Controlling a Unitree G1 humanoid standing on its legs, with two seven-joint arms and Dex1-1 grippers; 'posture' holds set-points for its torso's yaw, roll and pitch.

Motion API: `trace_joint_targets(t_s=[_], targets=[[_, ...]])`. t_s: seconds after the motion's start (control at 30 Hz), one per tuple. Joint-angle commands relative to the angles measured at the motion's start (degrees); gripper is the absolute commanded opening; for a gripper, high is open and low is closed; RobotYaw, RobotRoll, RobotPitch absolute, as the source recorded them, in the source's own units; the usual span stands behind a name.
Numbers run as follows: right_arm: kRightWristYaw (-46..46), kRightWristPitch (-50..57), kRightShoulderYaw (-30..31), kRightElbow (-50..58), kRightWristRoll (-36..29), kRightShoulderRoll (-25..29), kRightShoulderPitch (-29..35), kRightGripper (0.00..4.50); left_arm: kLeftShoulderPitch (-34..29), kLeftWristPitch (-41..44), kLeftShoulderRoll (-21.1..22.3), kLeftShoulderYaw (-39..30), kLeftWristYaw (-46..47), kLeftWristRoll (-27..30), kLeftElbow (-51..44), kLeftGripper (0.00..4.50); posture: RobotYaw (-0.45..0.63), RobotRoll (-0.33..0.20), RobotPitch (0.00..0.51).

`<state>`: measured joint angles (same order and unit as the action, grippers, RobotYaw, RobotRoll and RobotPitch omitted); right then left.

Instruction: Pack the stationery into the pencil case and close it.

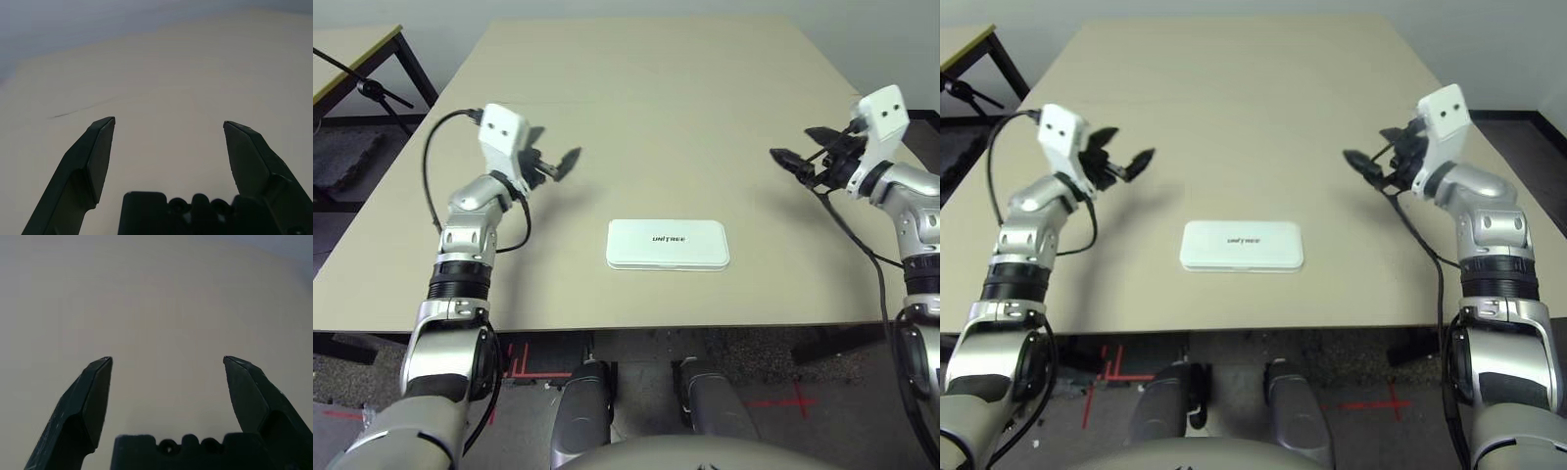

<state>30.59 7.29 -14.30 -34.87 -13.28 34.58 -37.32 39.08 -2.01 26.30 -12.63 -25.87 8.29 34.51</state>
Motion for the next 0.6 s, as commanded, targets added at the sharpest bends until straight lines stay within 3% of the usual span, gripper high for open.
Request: trace_joint_targets(t_s=[0.03, 0.27, 0.6], targets=[[-9.62, -6.42, -3.72, -6.25, 1.35, -1.24, 0.22, 4.50, 0.28, -3.28, 0.29, -3.16, 5.90, 0.27, 5.03, 4.46, -0.10, 0.000, 0.105], [-21.27, -13.77, -8.15, -16.90, 0.97, -1.80, -1.98, 4.50, -0.25, -7.89, -0.17, -6.12, 12.10, 0.72, 8.81, 4.46, -0.10, 0.000, 0.108], [-21.35, -16.50, -8.20, -20.60, 0.47, -2.73, -2.49, 4.50, -0.18, -9.12, -0.22, -5.36, 12.96, 0.54, 9.14, 4.46, -0.11, 0.000, 0.136]])
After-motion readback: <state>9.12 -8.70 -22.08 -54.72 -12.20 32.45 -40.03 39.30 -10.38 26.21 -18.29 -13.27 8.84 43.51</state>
